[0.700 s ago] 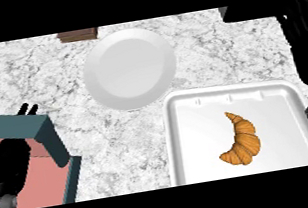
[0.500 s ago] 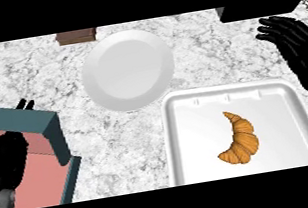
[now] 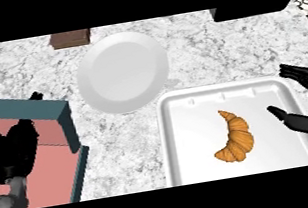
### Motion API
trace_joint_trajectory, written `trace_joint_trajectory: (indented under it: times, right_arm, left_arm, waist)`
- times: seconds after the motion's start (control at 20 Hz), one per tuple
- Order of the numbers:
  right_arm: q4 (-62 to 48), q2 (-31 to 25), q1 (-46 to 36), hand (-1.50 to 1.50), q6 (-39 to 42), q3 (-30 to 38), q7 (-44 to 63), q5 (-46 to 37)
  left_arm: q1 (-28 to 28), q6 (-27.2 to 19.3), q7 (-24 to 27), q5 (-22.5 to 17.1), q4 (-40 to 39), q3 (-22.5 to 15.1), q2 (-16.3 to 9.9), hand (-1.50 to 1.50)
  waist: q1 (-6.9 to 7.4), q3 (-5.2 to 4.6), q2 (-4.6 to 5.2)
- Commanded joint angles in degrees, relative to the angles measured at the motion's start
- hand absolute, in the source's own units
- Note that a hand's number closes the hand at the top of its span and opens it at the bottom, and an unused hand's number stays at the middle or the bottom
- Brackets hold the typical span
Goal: Pick the croissant from the tray and place it in the plate
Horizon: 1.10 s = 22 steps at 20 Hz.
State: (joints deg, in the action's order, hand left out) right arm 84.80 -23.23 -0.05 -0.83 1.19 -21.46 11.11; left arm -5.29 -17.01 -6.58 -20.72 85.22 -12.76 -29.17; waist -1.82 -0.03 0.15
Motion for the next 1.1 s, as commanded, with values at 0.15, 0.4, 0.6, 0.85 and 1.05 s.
trace_joint_trajectory:
  times: [0.15, 0.4, 0.6, 0.85, 1.05]
  right_arm:
    - [-6.0, -1.8, 9.0, -1.5, 2.3, -5.0, -14.8, -12.2]
    - [3.7, -7.1, 12.3, -1.5, 3.2, -4.6, -7.0, -15.4]
    - [7.8, -7.0, 10.8, -1.5, 3.6, -4.7, 0.5, -18.5]
    - [14.6, -7.0, 13.4, -1.5, 5.2, -10.5, 10.5, -23.8]
    - [13.7, -7.7, 10.1, -1.5, 7.7, -11.8, 15.2, -28.0]
  left_arm:
    - [-2.3, 2.5, -0.4, 0.8, -1.7, 0.7, 0.9, 0.0]
    - [-4.2, 2.4, 0.6, 3.5, -4.9, -0.1, 4.7, 0.0]
    - [-3.9, 4.1, -0.8, 4.0, -3.6, 2.6, 4.4, 0.0]
    - [-2.9, 5.2, 3.2, 4.9, -7.5, 2.7, 6.8, 0.0]
    - [-3.8, 3.9, -0.3, 6.9, -5.1, 2.6, 7.4, 0.0]
  waist:
    - [1.65, 0.06, -0.11]
    - [1.26, -0.02, -0.21]
    - [1.66, 0.01, -0.21]
    - [1.38, -0.05, -0.22]
    - [1.75, 0.01, -0.2]
